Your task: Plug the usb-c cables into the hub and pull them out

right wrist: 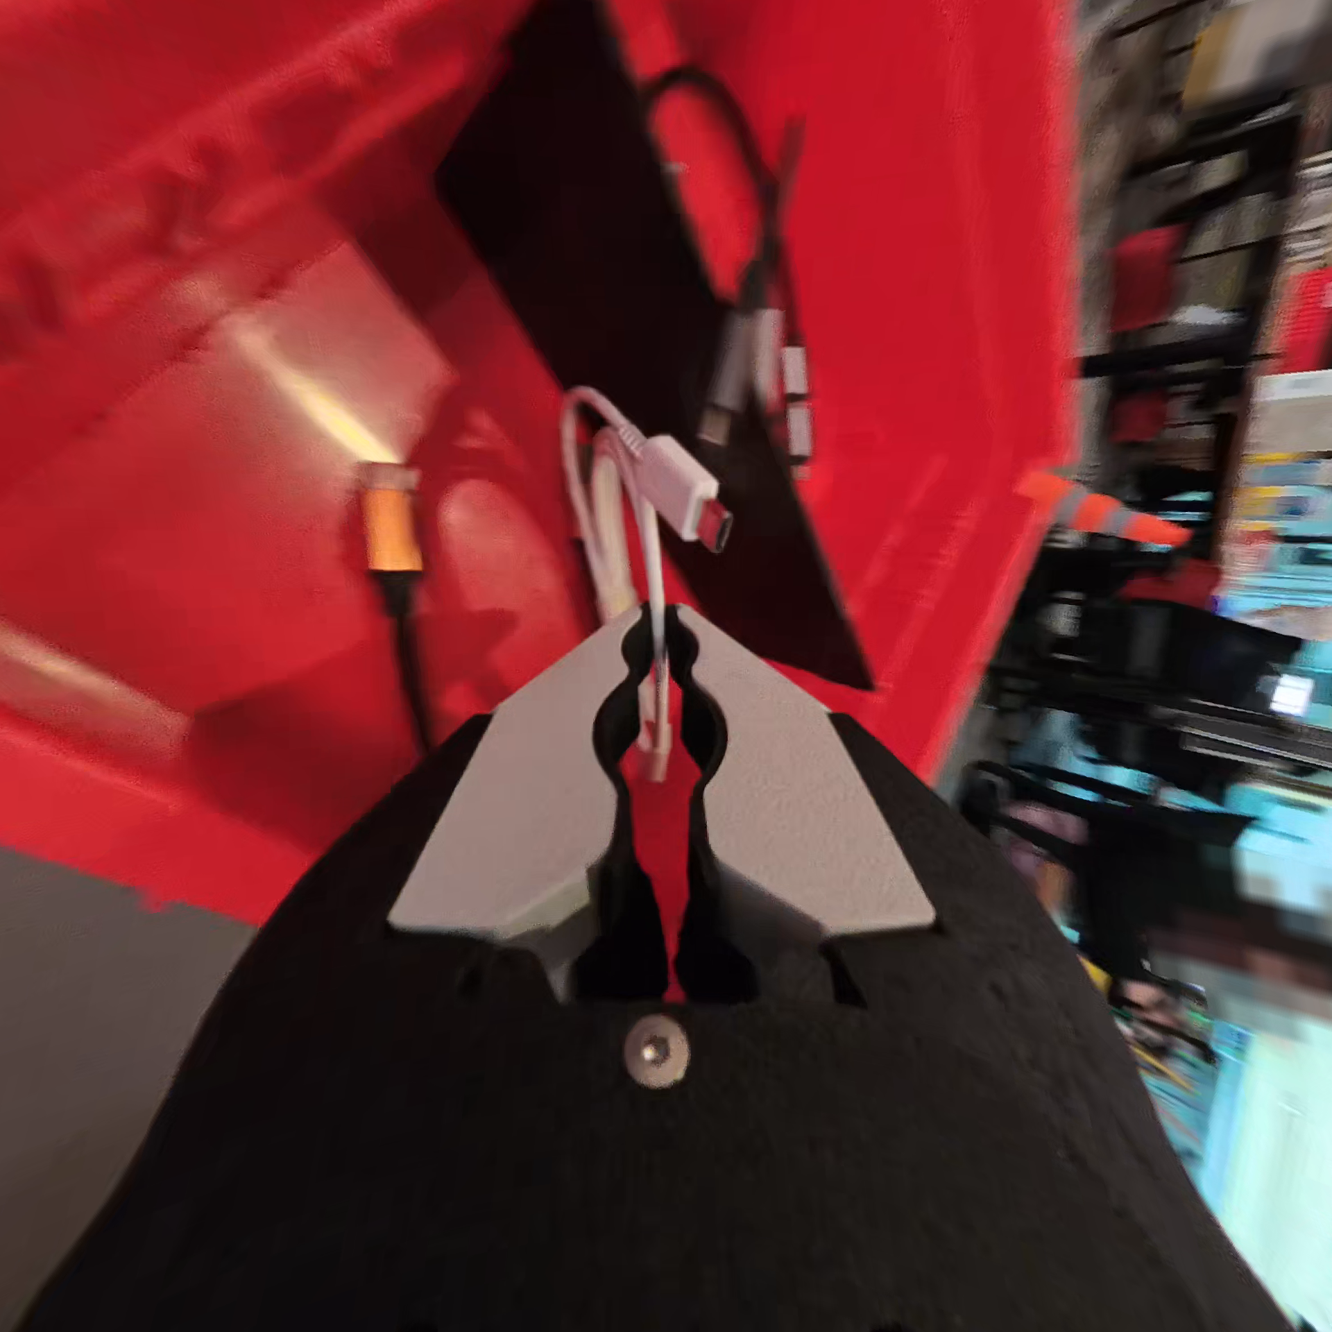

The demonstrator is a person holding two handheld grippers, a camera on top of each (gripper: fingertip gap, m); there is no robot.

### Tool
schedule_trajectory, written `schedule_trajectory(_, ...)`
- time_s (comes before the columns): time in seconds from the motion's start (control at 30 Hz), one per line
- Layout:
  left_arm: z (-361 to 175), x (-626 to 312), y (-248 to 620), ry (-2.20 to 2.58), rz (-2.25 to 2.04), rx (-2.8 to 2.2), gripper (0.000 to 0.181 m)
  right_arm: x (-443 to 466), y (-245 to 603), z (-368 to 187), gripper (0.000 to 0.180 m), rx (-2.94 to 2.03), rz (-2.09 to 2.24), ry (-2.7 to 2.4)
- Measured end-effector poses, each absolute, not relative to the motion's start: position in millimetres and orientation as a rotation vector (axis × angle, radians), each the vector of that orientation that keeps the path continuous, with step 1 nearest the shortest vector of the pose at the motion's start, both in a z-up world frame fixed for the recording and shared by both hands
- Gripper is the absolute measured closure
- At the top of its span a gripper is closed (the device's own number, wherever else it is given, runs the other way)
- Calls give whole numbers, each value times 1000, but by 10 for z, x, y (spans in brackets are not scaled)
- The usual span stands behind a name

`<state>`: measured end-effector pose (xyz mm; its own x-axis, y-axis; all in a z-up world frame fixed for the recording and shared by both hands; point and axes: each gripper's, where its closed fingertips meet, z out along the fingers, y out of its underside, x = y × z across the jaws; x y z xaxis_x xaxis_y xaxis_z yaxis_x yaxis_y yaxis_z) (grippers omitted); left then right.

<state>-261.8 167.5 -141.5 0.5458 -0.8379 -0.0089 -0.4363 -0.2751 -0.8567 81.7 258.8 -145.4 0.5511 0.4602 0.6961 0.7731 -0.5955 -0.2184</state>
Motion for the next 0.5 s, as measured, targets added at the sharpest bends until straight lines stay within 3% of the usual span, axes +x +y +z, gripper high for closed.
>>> schedule_trajectory(0.1,-1407,-2667,1690,1024,-580,-1908,152,495,2462,-1698,169,-2412,-426,-959)
schedule_trajectory(0.17,-1402,-2733,1716,1015,-566,-1912,151,481,2459,-1647,152,-2461,-319,-871)
schedule_trajectory(0.37,-1348,-2979,1776,983,-638,-1943,147,278,2419,-912,150,-2241,-174,-750)
schedule_trajectory(0.5,-1344,-3007,1664,1072,-712,-1950,147,-594,2086,-635,149,-2019,154,-764)
